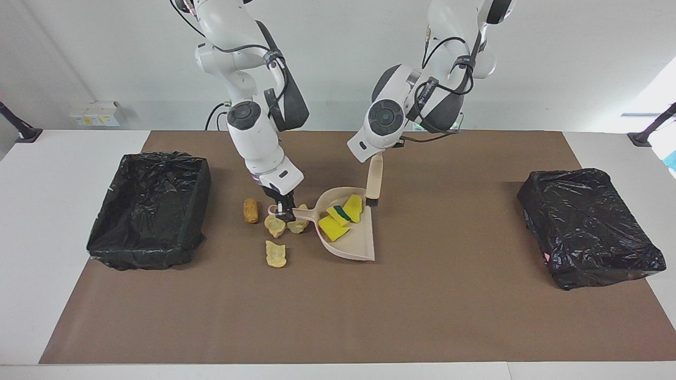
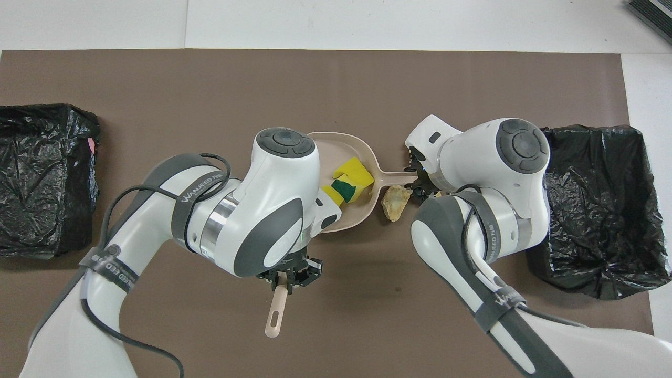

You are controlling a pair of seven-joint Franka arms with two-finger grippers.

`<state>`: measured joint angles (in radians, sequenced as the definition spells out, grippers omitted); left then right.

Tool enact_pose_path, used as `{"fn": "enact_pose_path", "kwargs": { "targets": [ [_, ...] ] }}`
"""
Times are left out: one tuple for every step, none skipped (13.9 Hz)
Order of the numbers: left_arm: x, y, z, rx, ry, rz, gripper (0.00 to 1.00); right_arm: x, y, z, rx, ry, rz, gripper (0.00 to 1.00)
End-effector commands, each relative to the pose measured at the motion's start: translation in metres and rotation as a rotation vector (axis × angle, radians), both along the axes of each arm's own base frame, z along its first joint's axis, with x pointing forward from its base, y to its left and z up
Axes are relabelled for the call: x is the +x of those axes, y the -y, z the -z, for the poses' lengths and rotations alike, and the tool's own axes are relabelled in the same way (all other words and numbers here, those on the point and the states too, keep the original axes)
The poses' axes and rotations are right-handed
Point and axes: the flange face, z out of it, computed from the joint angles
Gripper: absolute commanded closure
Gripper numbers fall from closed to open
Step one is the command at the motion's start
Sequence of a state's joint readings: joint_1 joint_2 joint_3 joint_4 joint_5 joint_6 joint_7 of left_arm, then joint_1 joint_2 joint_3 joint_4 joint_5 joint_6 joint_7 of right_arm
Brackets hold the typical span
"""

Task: Sweep and dump trash in bin
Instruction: 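Carry the dustpan with the right gripper over the nearby black bin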

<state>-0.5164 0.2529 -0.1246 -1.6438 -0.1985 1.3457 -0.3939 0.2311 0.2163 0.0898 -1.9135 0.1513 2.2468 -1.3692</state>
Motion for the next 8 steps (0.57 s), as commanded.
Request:
{"fn": "enact_pose_path", "kwargs": {
  "targets": [
    [-0.006,-0.033,-0.032,0.014,0.017,-0.030,1.00,0.001,0.027,-0.026,0.020,-0.019,-0.038,1.00],
    [-0.015,-0.034,-0.027,0.029,0.012,-0.034,1.00,0.003,0.036,-0.034,0.017,-0.041,-0.050,1.00],
    [-0.026,-0.033,-0.023,0.023,0.031,-0.032,1.00,0.005,0.050,-0.044,0.016,-0.062,-0.040,1.00],
    [-0.032,-0.037,-0.010,0.003,0.056,-0.055,1.00,0.007,0.069,-0.051,0.014,-0.092,-0.022,1.00],
    [-0.044,-0.040,-0.001,-0.041,0.081,-0.084,1.00,0.010,0.086,-0.059,0.015,-0.113,-0.018,1.00],
    [-0.054,-0.041,0.011,-0.081,0.098,-0.120,1.00,0.012,0.104,-0.064,0.016,-0.121,-0.020,1.00],
    [-0.069,-0.033,0.018,-0.107,0.115,-0.131,1.00,0.014,0.124,-0.071,0.018,-0.121,-0.019,1.00],
    [-0.077,-0.022,0.022,-0.117,0.117,-0.156,1.00,0.016,0.144,-0.080,0.018,-0.126,-0.020,1.00]
  ]
}}
